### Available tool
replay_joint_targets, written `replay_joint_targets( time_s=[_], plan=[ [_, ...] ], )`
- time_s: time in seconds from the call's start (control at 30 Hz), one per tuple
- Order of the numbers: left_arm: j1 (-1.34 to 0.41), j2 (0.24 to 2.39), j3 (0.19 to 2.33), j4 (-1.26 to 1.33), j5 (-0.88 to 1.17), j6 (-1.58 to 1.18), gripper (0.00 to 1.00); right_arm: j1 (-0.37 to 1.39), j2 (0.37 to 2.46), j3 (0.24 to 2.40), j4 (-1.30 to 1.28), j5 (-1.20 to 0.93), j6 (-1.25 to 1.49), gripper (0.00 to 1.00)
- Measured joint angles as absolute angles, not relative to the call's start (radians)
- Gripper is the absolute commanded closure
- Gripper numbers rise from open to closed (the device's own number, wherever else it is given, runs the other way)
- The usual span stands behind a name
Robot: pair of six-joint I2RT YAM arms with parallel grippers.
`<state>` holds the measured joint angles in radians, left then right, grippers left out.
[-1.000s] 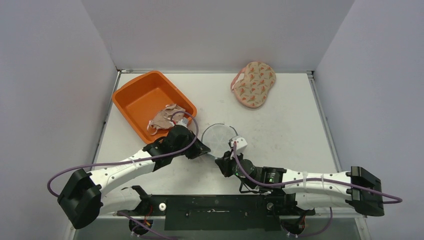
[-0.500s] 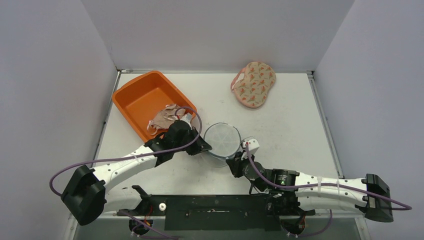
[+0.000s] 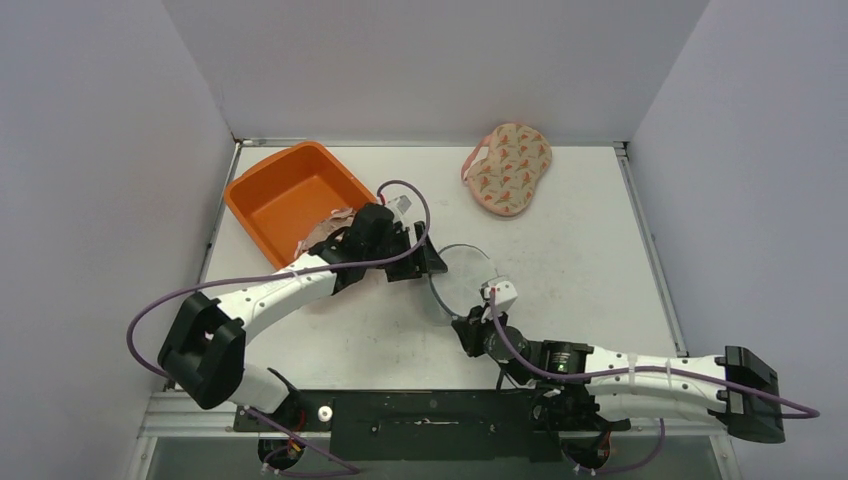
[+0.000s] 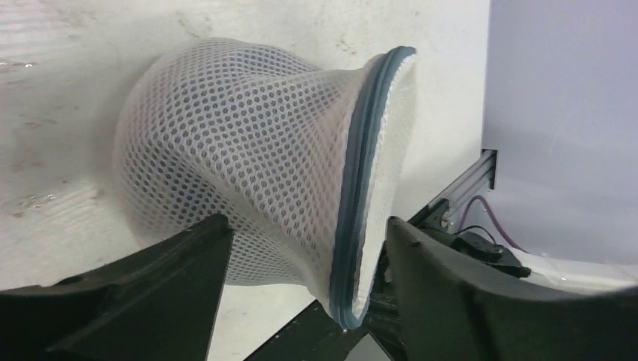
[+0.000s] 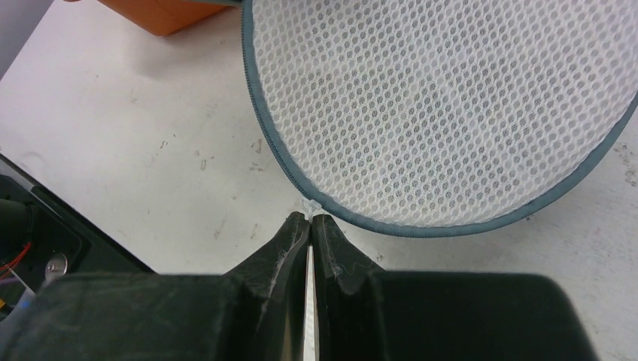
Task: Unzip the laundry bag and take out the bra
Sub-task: Unzip the laundry bag at the center of the board.
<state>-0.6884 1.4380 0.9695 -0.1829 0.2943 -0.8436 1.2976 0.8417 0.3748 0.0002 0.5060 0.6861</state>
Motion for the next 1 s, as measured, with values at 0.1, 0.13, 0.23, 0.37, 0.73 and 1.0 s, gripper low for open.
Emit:
replay_joint_targets(
  time_s=[0.1,0.13,0.23,0.37,0.73,1.0],
  plan=[
    [-0.675,1.438,0.969,-0.217,0.265,-0.837,0.06,1.298,0.899,0.373,0.052,0.498,0.684,0.95],
    [-0.672,1.43,0.968,-0.233,0.249,-0.835,0.05,1.298,0.92,0.373,0.072,0.495,0.681,0.95],
    [-0.67,1.358,0.938,-0.297,0.183,-0.834,0.04,1.297,0.981,0.378,0.118,0.482,0.665,0.95],
    [-0.67,1.192,0.875,-0.367,0.12,-0.865,0.03,1.286,1.047,0.4,0.166,0.453,0.649,0.95],
    [-0.775,0.945,0.596,-0.356,0.054,-1.139,0.04,1.256,1.183,0.476,0.273,0.355,0.611,0.95],
    [-0.78,1.063,0.669,-0.281,0.027,-1.168,0.25,1.256,1.21,0.506,0.282,0.316,0.59,0.95]
  ],
)
